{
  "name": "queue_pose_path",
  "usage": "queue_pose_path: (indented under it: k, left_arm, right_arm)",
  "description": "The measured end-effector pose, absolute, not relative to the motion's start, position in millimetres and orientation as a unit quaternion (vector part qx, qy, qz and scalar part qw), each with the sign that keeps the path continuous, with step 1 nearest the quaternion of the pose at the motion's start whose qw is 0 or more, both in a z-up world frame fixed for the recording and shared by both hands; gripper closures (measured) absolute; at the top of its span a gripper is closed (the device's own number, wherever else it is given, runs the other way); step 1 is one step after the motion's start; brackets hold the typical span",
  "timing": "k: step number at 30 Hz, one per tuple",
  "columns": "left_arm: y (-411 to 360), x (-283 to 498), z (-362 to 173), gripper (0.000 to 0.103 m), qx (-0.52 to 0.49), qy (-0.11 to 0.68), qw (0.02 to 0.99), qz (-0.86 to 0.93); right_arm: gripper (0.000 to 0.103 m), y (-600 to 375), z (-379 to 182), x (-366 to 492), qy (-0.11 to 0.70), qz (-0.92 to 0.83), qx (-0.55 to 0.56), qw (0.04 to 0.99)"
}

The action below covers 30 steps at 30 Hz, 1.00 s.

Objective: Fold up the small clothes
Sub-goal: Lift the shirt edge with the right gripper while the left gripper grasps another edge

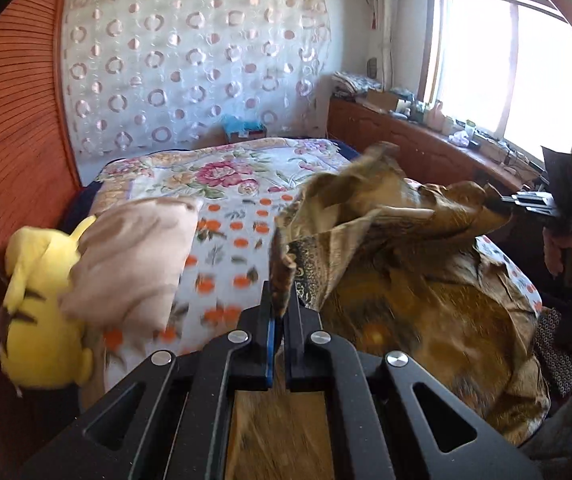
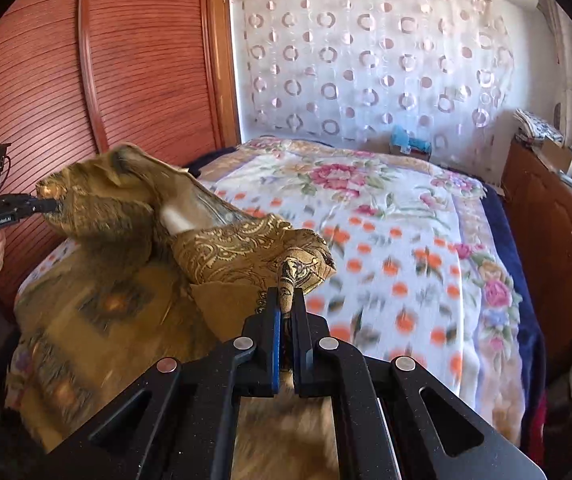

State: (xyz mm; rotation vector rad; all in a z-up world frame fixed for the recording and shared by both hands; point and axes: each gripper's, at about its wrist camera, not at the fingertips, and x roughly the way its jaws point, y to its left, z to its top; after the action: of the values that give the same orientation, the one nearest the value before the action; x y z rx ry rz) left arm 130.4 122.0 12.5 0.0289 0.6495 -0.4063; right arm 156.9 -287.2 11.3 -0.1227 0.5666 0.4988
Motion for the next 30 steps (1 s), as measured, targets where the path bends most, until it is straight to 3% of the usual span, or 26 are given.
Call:
queue_pose_path:
  k: [10,21,28,30]
  left_arm:
    - [153.3,61.0,-49.9,0.099,-0.044,0.356,0.917,-0.173]
    - [162.2,5.3,-30.9,0.099,-0.054,0.334,0.927,-0.163]
    - [167.1,-2.9,-41.9,0.099,-0.043,0.359,0.919,-0.155]
    - [166.8,-2.4,-49.3,0.093,-0.039,0.37,0.916,-0.147]
  right_arm:
    - [0.099,-328.7,-36.9,44.1,0.329,0.264,-0.036,0.906]
    - [0.099,-345.0,-7.8,-21.7,0.335,0.284,-0.039,0.897]
    - [0.099,-335.5,-29.8,-24.8,0.373,0.28,-0.04,0.884]
    - [0.099,-335.3,-33.7,-24.9,0.379,0.273,-0.039,0.883]
